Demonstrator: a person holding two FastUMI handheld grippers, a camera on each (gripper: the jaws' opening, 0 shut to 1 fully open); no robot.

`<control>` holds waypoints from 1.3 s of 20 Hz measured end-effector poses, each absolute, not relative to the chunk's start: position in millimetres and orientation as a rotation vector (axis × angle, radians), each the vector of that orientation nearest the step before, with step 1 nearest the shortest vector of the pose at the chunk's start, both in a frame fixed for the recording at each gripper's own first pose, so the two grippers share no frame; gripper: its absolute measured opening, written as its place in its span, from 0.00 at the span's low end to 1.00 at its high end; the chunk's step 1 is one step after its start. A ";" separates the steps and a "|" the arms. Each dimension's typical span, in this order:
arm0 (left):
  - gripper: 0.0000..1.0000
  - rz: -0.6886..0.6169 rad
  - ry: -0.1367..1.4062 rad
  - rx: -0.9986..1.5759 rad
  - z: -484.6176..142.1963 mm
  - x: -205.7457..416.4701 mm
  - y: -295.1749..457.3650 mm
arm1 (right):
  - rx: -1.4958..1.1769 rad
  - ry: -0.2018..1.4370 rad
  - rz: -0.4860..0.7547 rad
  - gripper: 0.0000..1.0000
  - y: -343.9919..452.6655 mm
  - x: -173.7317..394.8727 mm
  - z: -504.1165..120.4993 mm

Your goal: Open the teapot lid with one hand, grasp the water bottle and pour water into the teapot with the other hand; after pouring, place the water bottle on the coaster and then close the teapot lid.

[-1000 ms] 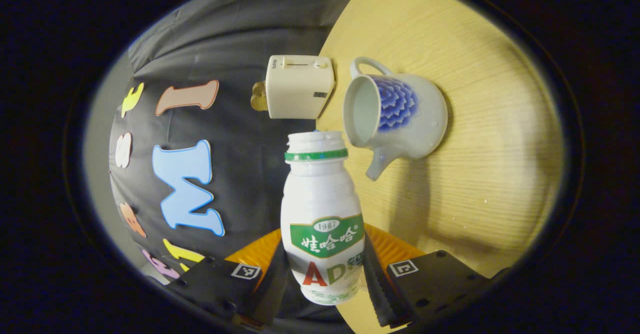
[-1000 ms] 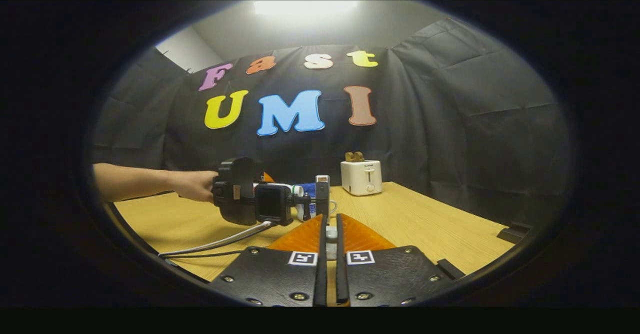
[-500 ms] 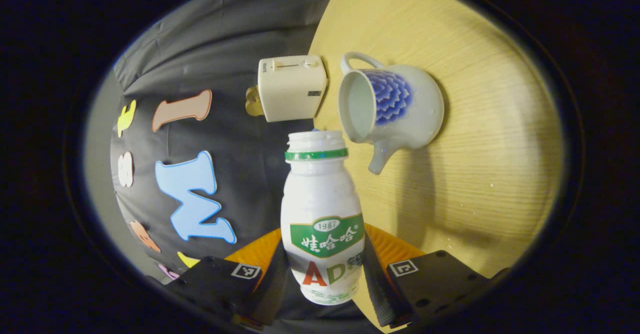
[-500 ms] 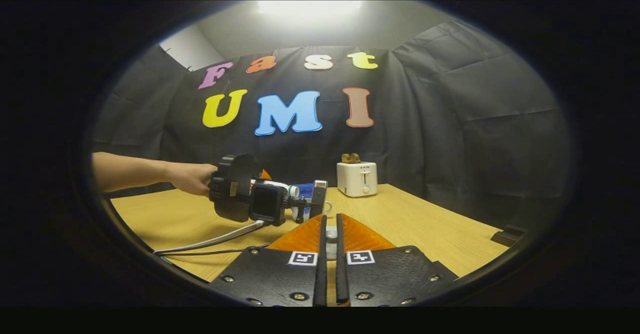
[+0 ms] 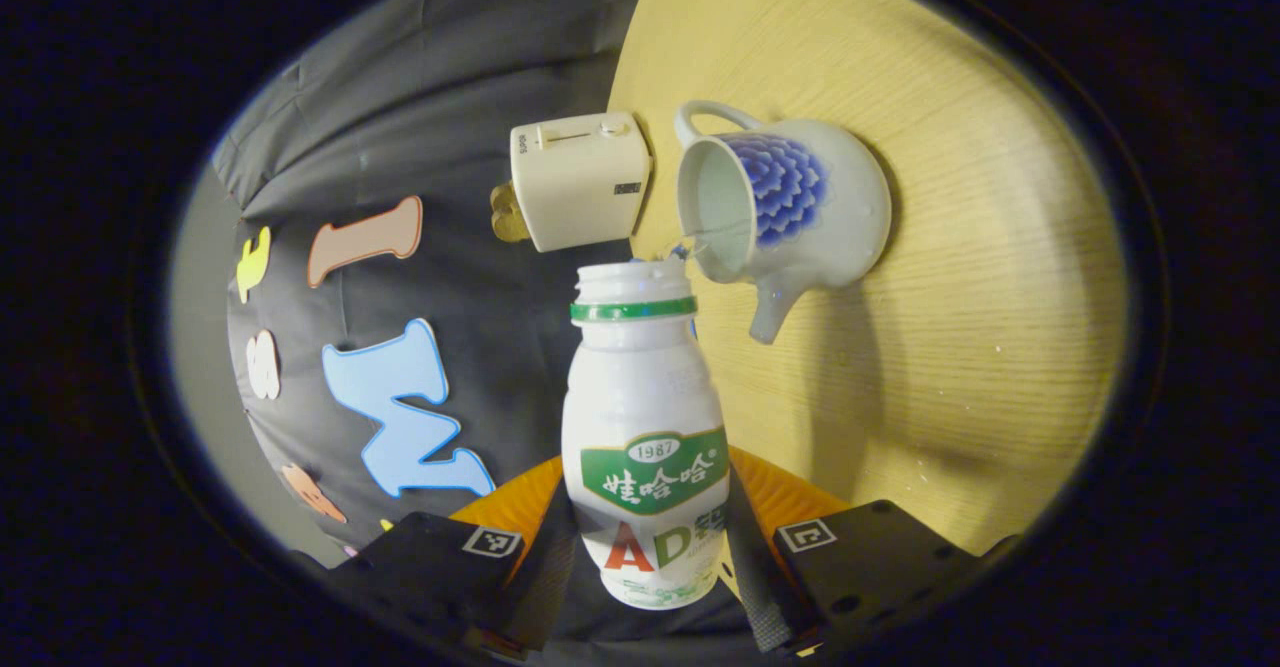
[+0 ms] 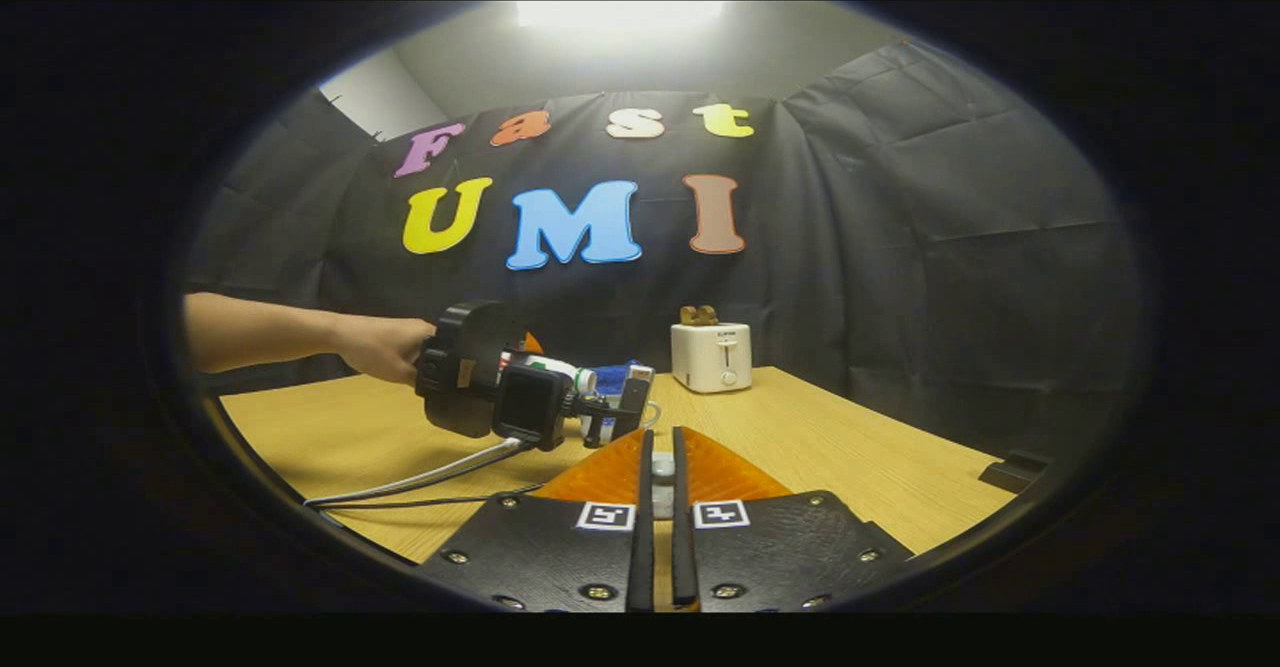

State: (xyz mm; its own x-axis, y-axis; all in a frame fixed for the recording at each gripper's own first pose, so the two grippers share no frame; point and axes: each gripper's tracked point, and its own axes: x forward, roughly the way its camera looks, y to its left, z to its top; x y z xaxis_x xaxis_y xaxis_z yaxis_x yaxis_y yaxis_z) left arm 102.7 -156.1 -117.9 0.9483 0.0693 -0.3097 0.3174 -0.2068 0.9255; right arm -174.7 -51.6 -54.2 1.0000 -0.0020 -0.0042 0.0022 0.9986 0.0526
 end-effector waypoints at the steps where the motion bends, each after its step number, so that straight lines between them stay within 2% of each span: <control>1: 0.79 -0.232 0.285 1.776 -117.2 102.6 -156.3 | 0.052 0.005 -0.004 0.07 -52.4 -174.5 -54.0; 7: 0.85 -0.228 0.267 1.796 -116.5 101.3 -159.7 | 0.050 -0.003 -0.006 0.07 -53.8 -175.8 -51.7; 8: 0.71 -0.229 0.268 1.802 -116.2 101.1 -159.8 | 0.048 -0.003 -0.008 0.07 -53.9 -176.1 -50.3; 9: 0.85 -0.228 0.266 1.812 -114.9 102.3 -160.2 | 0.047 -0.004 -0.009 0.07 -54.7 -175.3 -51.3; 26: 0.84 -0.203 0.219 1.890 -111.0 104.1 -162.3 | 0.075 -0.010 -0.003 0.07 -55.9 -175.4 -48.8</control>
State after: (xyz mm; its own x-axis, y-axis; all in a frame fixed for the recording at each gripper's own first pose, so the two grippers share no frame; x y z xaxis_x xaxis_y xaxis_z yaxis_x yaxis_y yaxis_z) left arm 104.1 -162.3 -111.0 0.9674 0.0509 -0.2479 0.2510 -0.3186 0.9141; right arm -175.4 -55.9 -48.8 0.9999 -0.0036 0.0094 0.0029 0.9972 0.0750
